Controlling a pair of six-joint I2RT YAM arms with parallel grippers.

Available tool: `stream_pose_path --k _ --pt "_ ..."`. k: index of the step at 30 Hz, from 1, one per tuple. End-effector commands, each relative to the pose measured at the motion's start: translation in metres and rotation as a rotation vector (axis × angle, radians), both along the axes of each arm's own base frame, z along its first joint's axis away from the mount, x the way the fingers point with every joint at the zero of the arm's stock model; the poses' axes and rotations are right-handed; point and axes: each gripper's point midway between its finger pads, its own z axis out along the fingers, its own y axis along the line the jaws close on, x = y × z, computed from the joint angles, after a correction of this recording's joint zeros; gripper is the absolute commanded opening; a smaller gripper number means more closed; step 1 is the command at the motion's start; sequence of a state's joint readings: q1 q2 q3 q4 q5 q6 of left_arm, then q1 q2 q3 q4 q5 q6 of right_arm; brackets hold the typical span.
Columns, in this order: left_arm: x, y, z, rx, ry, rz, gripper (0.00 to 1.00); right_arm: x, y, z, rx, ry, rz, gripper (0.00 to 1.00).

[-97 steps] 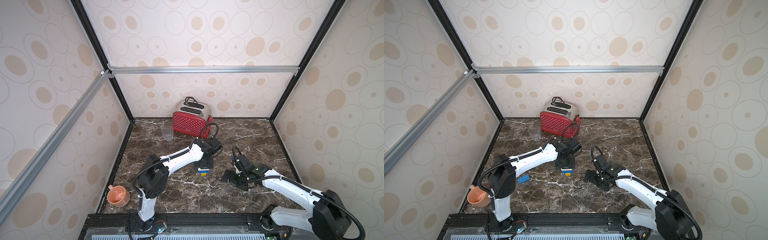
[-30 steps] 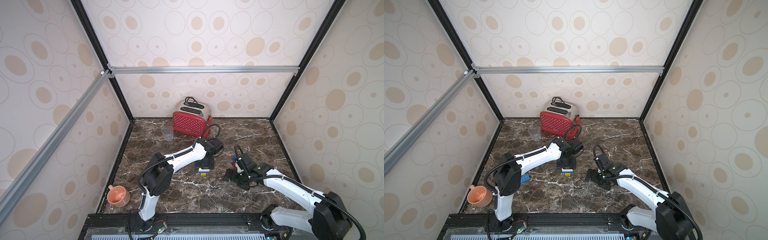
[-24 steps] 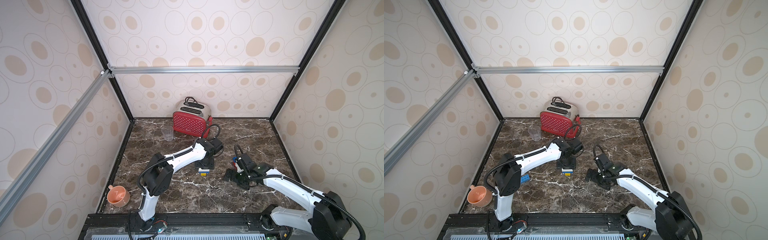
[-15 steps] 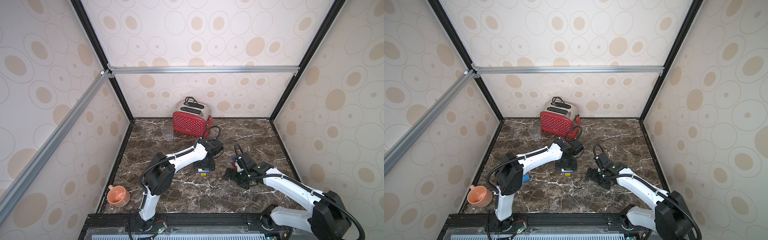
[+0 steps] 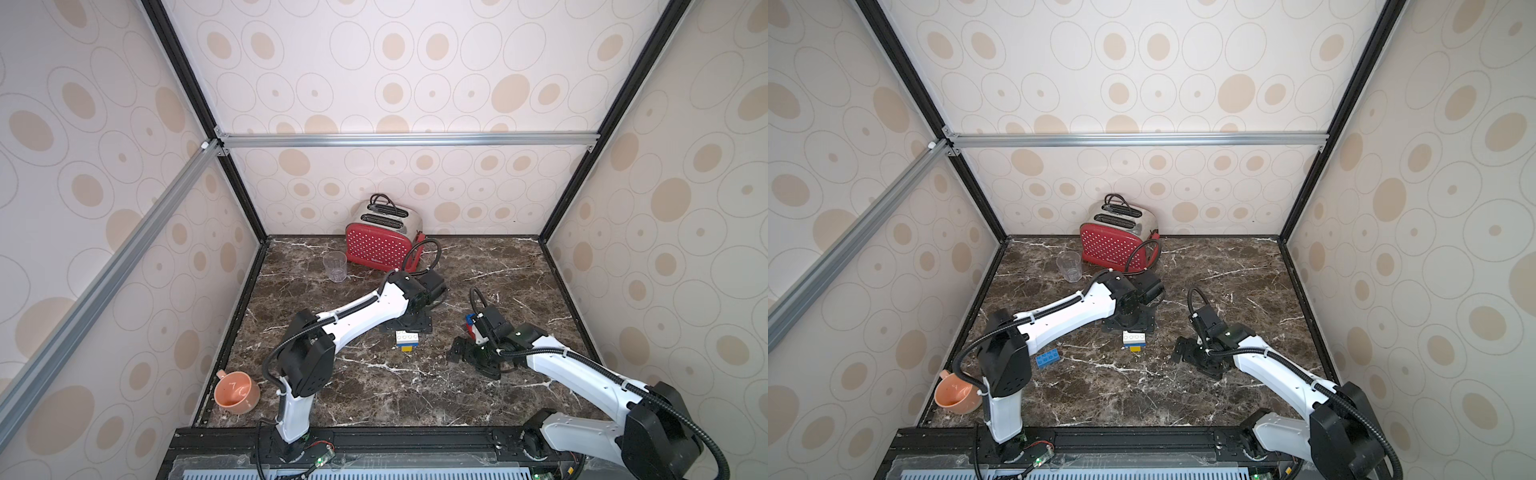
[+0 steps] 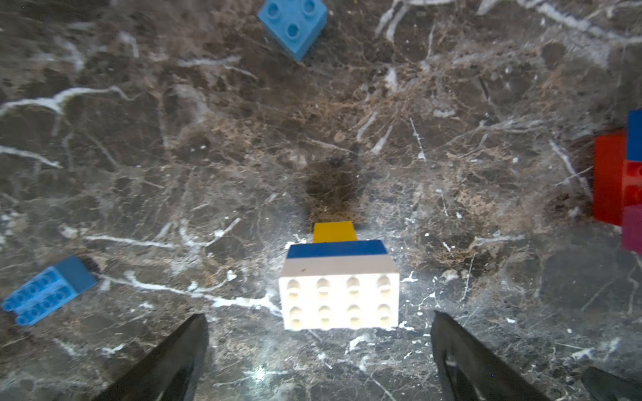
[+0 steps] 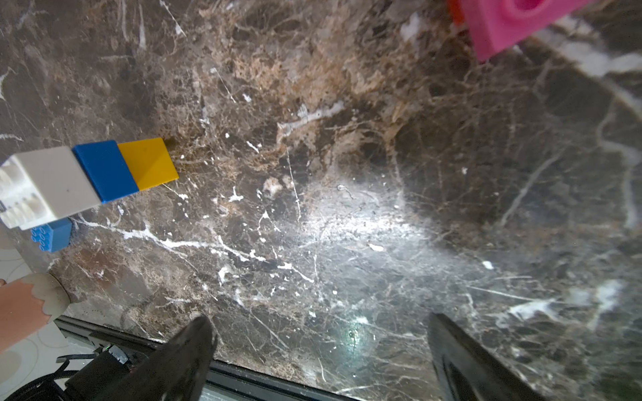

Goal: Assemble a carrot with lego
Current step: Assemble the lego brick with the lego brick, then pick up the lego brick from the center of the board.

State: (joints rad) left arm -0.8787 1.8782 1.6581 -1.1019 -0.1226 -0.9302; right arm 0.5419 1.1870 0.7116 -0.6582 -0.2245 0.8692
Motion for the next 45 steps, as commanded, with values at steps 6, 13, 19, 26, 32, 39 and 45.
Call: stream_pose_path --k 6,13,19,26,32,39,45 --pt "-0.027 0.092 0.020 0.121 -0.048 0.084 0.99 0.005 0.002 0.011 0.006 -0.019 0.009 0.99" --pt "-0.051 0.169 -0.012 0.182 -0.004 0.186 0.99 0.007 0.005 0.012 0.018 -0.022 0.018 0.99" --pt "-0.063 0.215 -0.042 0.129 0.042 0.330 0.99 0.007 0.007 0.012 0.027 -0.019 0.023 0.99" --pt "-0.060 0.227 -0.073 0.027 0.105 0.421 0.91 0.009 0.008 0.015 0.031 -0.027 0.027 0.99" --pt "-0.048 0.232 -0.086 0.009 0.109 0.433 0.86 0.009 0.008 0.017 0.032 -0.030 0.027 0.99" --pt "-0.043 0.240 -0.097 0.017 0.114 0.465 0.84 0.009 0.007 0.016 0.028 -0.031 0.024 0.99" --pt "-0.041 0.249 -0.099 0.049 0.121 0.474 0.80 0.011 0.008 0.016 0.027 -0.032 0.026 0.99"
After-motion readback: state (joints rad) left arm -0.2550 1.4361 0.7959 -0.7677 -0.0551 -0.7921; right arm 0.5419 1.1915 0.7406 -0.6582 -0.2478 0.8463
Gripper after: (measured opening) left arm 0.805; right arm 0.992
